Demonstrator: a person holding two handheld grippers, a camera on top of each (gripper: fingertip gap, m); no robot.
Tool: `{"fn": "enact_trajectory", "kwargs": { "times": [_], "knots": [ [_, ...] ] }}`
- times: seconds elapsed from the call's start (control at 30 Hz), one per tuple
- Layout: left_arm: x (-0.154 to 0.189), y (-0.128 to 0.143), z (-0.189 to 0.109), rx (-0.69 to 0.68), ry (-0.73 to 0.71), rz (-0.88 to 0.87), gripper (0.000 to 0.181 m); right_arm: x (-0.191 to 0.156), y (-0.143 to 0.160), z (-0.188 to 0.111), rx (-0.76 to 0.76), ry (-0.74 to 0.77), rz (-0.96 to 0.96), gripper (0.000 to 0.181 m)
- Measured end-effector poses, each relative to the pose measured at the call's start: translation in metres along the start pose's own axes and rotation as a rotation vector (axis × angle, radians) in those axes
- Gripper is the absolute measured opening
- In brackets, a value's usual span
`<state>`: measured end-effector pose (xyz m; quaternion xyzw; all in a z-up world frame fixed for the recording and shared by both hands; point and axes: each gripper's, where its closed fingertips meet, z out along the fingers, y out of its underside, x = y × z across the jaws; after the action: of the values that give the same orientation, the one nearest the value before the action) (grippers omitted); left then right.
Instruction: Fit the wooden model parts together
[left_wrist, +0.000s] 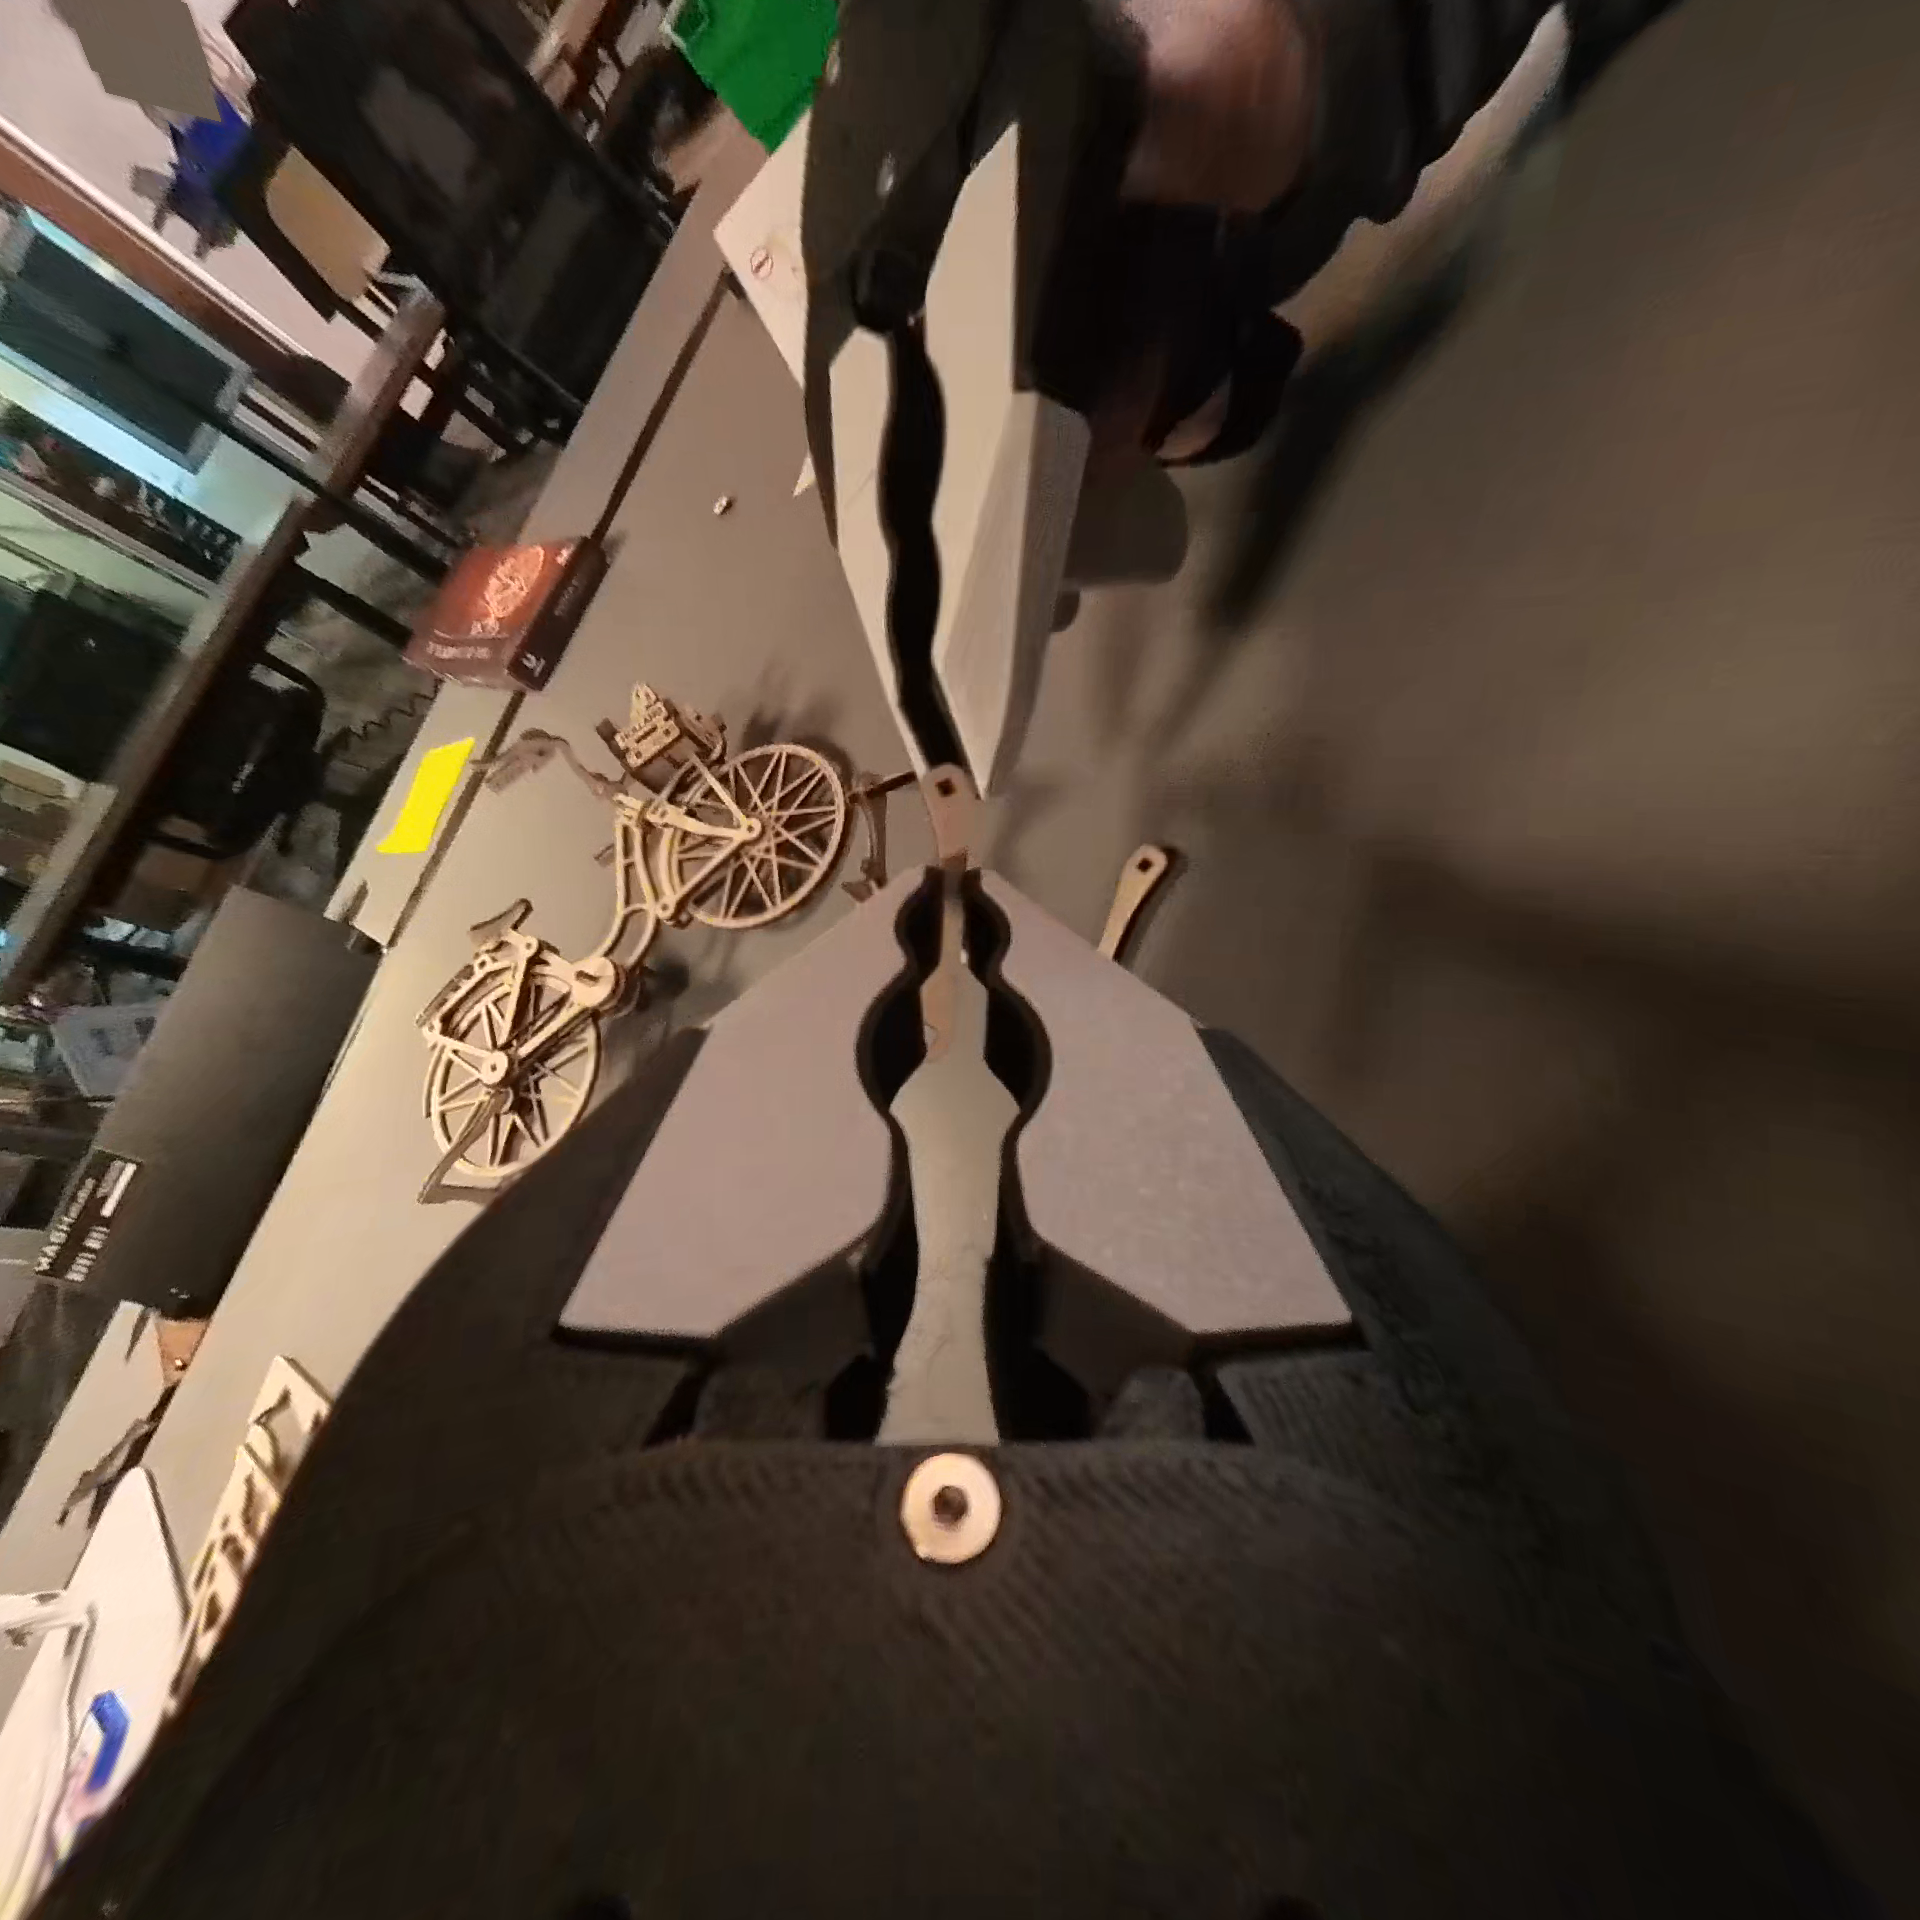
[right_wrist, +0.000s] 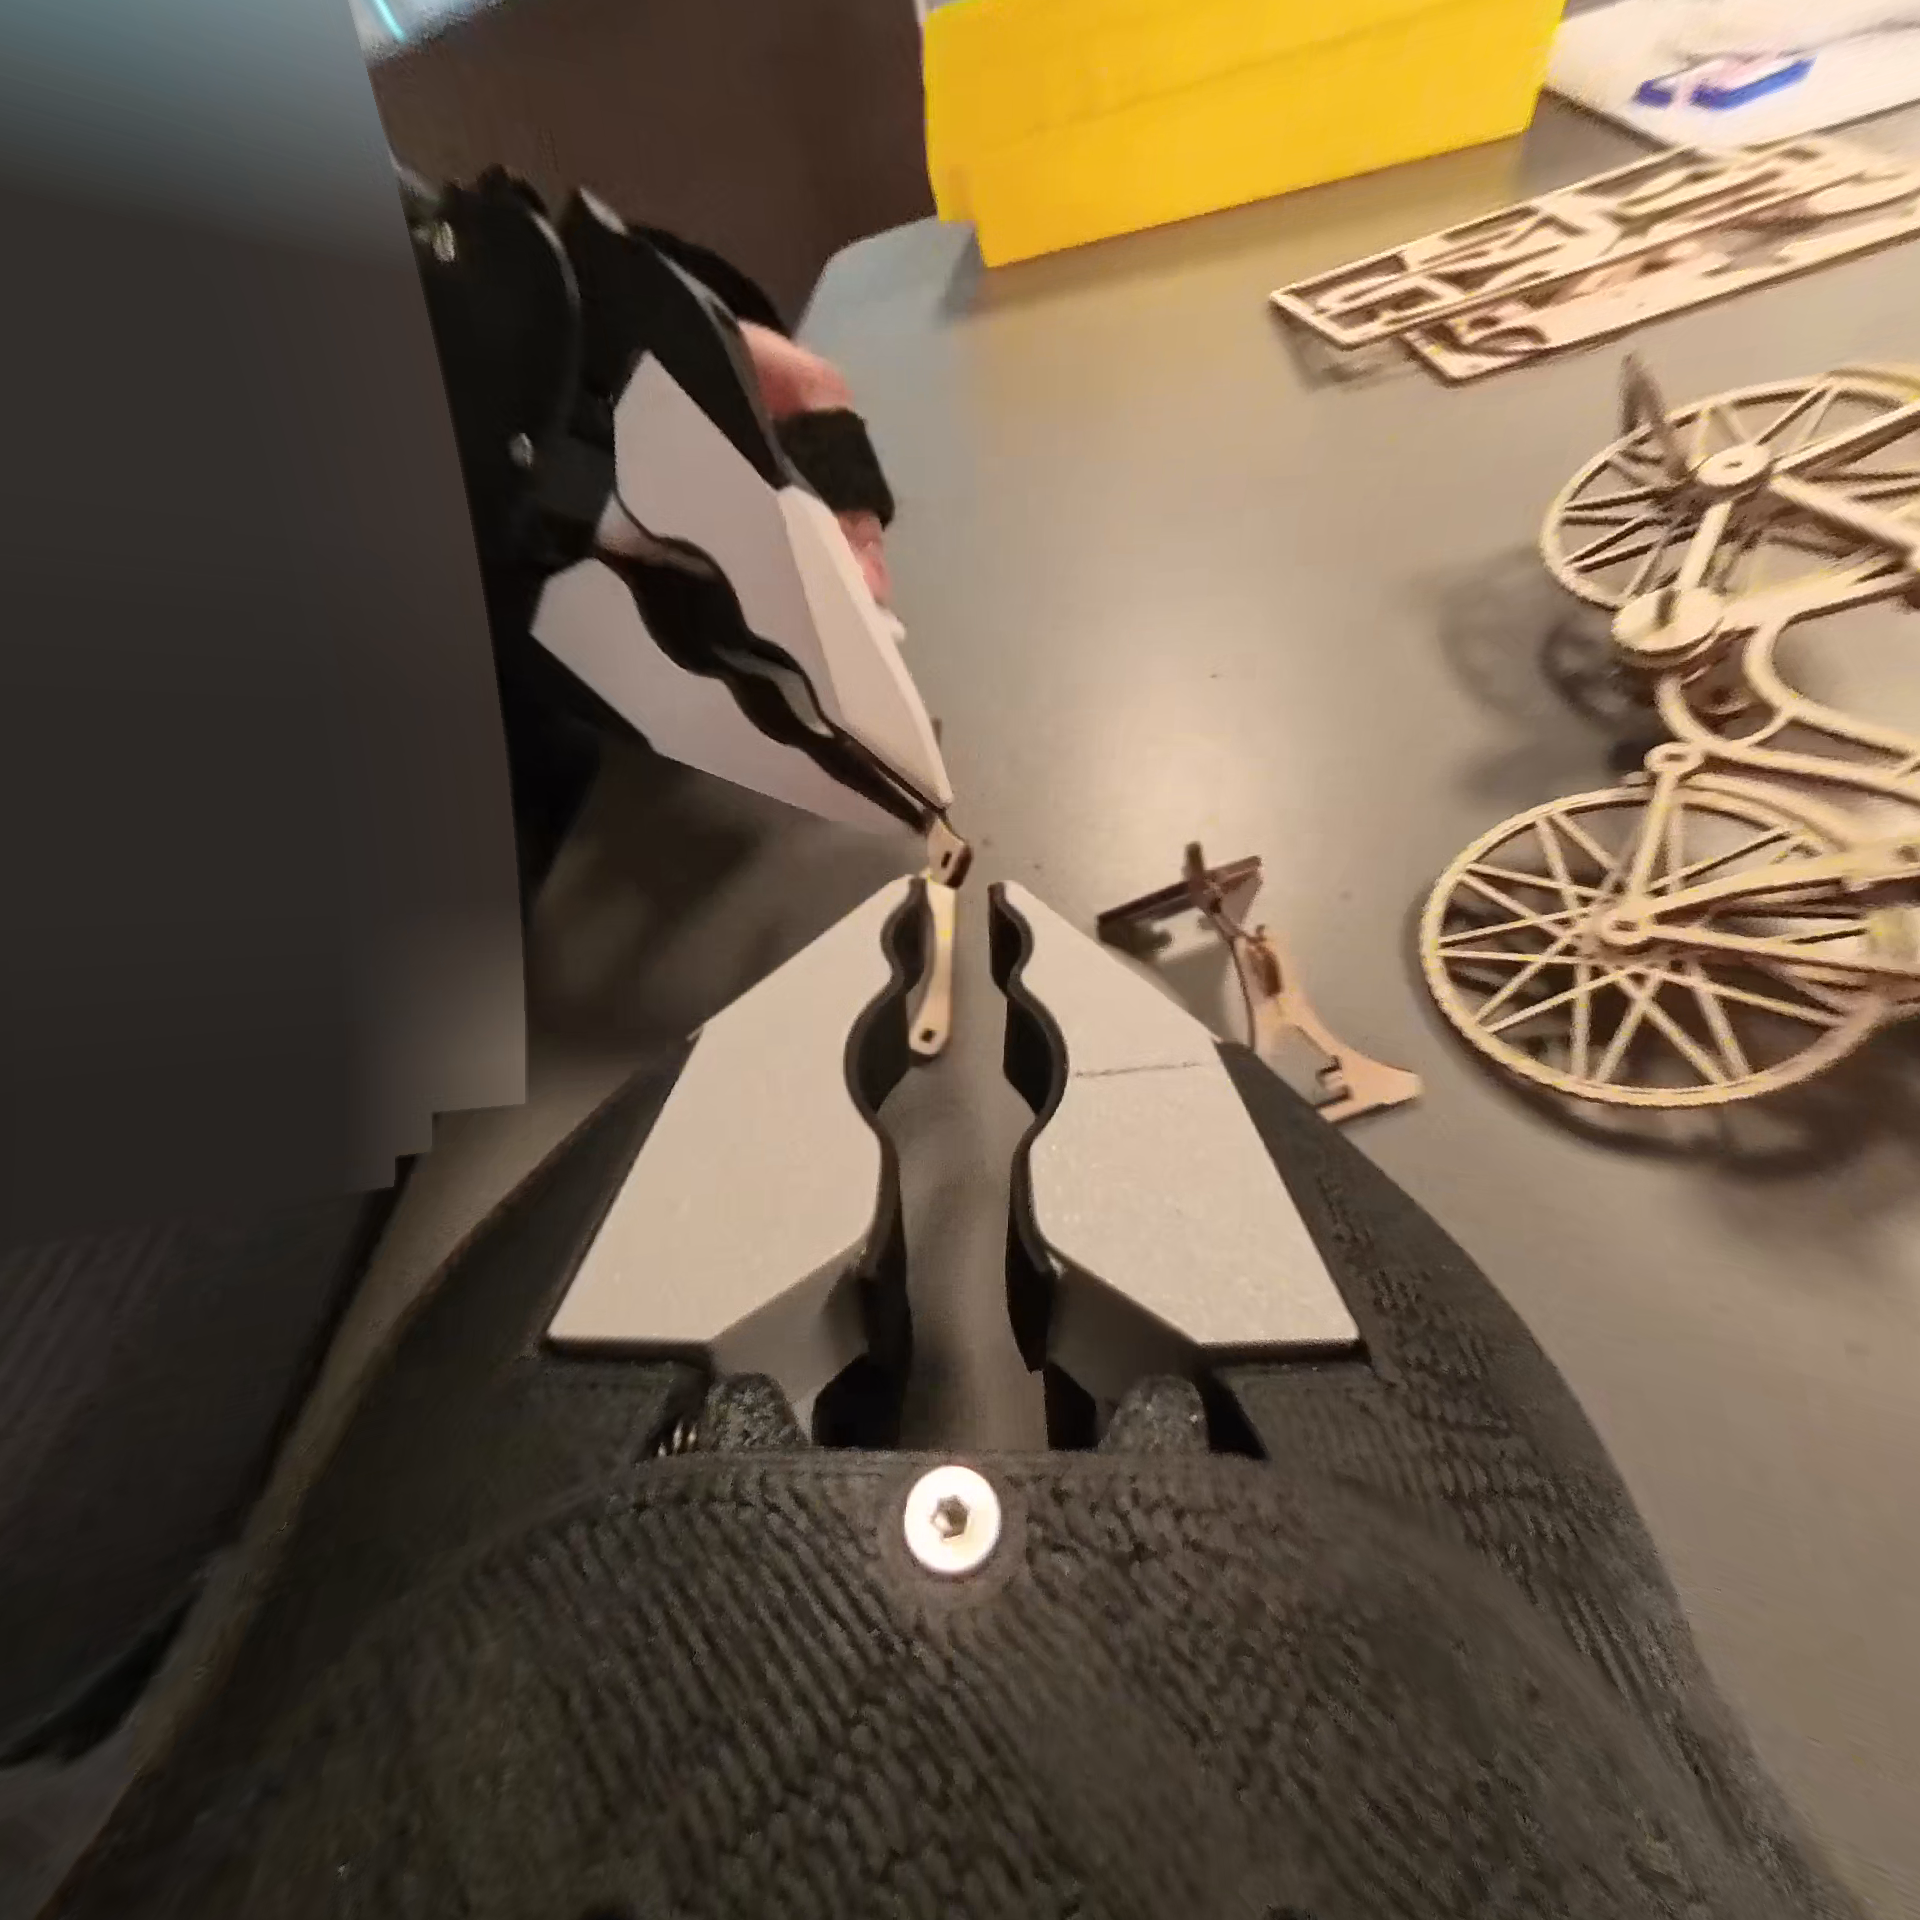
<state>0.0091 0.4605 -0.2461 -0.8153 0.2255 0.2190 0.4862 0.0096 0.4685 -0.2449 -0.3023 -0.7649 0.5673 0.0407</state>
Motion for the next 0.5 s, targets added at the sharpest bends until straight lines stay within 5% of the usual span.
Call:
{"fn": "enact_trajectory", "kwargs": {
  "times": [0.27, 0.33, 0.5],
  "knots": [
    [0.004, -0.001, 0.002, 0.016, 0.021, 0.010, 0.004, -0.006, -0.003, -0.003, 0.029, -0.090, 0.079, 0.001],
    [0.003, -0.004, -0.002, 0.069, 0.054, -0.105, 0.003, -0.007, -0.006, -0.005, 0.049, -0.103, 0.040, 0.001],
    [-0.019, -0.005, -0.013, 0.207, 0.172, -0.534, 0.036, -0.008, -0.020, -0.016, 0.142, -0.125, -0.047, 0.000]
  ]
}}
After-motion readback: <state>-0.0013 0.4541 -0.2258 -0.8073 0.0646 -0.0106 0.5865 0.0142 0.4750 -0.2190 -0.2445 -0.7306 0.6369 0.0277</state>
